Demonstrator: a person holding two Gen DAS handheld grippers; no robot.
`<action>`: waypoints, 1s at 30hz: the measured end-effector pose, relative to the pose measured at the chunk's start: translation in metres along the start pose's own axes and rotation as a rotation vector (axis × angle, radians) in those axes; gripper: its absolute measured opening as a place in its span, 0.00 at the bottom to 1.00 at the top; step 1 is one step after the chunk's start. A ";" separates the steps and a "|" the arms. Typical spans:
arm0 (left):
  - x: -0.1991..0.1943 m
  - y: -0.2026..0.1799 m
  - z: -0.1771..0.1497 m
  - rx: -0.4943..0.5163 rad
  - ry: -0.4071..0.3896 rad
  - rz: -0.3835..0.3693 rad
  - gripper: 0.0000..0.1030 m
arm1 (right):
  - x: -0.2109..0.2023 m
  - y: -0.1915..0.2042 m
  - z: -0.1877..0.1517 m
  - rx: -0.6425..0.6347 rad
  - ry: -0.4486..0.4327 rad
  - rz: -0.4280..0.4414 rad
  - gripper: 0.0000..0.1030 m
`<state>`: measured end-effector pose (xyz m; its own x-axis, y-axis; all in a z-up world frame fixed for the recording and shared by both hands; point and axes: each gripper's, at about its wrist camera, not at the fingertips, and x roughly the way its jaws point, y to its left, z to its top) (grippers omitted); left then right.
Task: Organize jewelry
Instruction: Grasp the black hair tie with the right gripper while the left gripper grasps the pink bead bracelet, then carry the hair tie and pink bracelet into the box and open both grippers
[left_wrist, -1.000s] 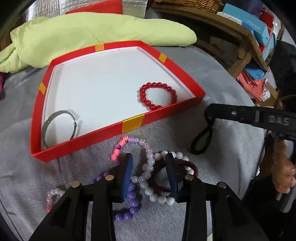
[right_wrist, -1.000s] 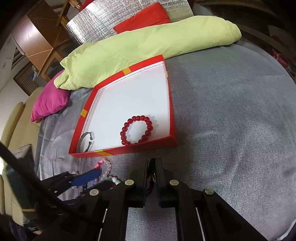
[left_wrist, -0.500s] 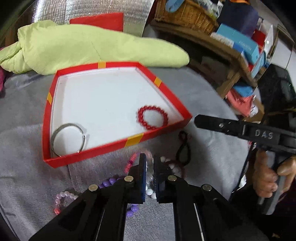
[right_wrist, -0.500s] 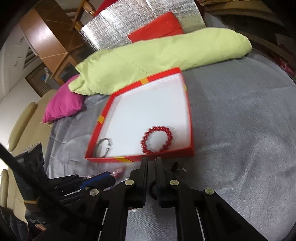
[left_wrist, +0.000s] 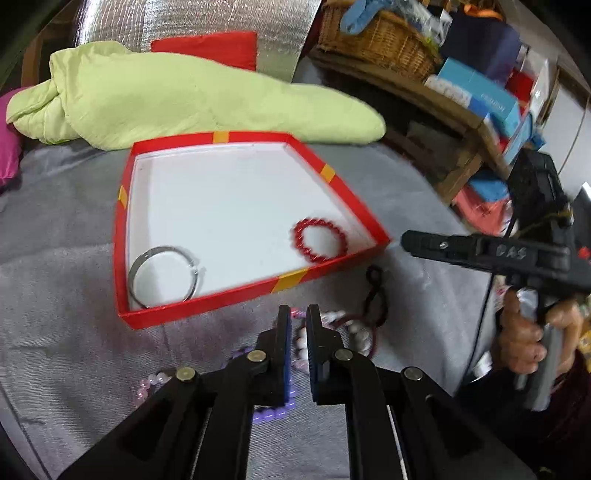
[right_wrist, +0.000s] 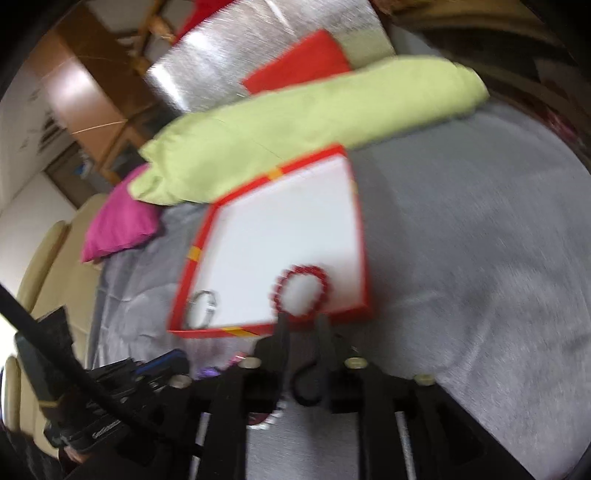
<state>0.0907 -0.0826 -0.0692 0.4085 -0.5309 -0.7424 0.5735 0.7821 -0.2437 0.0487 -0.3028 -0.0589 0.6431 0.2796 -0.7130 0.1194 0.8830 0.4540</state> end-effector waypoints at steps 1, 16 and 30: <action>0.004 0.000 -0.001 0.002 0.021 0.018 0.20 | 0.004 -0.006 0.000 0.025 0.028 -0.006 0.42; 0.018 -0.035 -0.016 0.159 0.075 -0.008 0.52 | 0.047 0.003 -0.017 -0.059 0.133 -0.188 0.09; 0.048 -0.040 -0.022 0.179 0.145 0.029 0.21 | 0.040 0.003 -0.015 -0.048 0.107 -0.163 0.08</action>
<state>0.0719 -0.1328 -0.1088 0.3278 -0.4464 -0.8326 0.6850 0.7193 -0.1160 0.0636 -0.2830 -0.0944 0.5333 0.1674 -0.8292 0.1781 0.9360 0.3035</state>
